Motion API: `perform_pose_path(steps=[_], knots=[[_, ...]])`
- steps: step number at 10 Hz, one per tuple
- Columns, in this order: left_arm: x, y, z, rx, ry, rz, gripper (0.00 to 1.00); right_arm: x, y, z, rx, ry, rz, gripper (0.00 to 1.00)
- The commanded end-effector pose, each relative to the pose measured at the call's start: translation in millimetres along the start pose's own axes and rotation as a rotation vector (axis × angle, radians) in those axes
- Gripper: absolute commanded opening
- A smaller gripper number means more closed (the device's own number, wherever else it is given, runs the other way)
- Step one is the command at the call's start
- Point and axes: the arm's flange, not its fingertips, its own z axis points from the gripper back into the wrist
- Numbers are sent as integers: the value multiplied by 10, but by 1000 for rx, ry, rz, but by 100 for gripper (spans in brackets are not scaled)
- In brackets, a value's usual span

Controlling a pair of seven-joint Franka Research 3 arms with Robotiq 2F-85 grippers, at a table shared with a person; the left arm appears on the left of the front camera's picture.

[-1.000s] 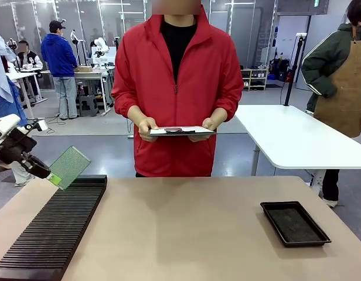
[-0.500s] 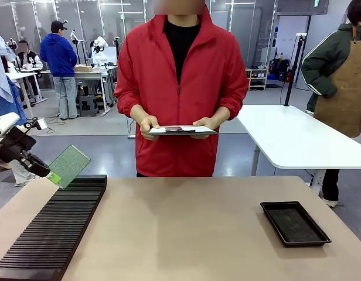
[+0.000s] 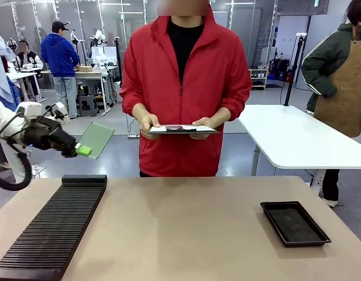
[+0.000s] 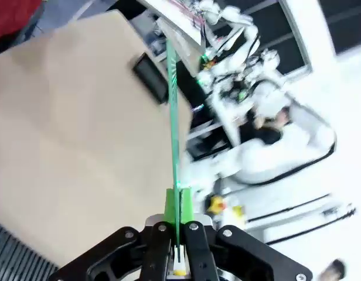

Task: Inspect the PCB.
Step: Pick up the Blank PCB and present it to the human.

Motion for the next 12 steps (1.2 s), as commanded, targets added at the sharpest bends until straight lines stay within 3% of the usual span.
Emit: perform_pose_path(steps=[1,3,6,12], knots=[[397,256,-7,-150,-185,334,3,1,13,8,14,-11,19,100],[467,444,-137,-191,-210,485,3,1,13,8,14,-11,19,100],[507,627,-217,-183,-222,561,3,1,13,8,14,-11,19,100],[411,641,-218,-184,-215,554,3,1,13,8,14,-11,19,100]])
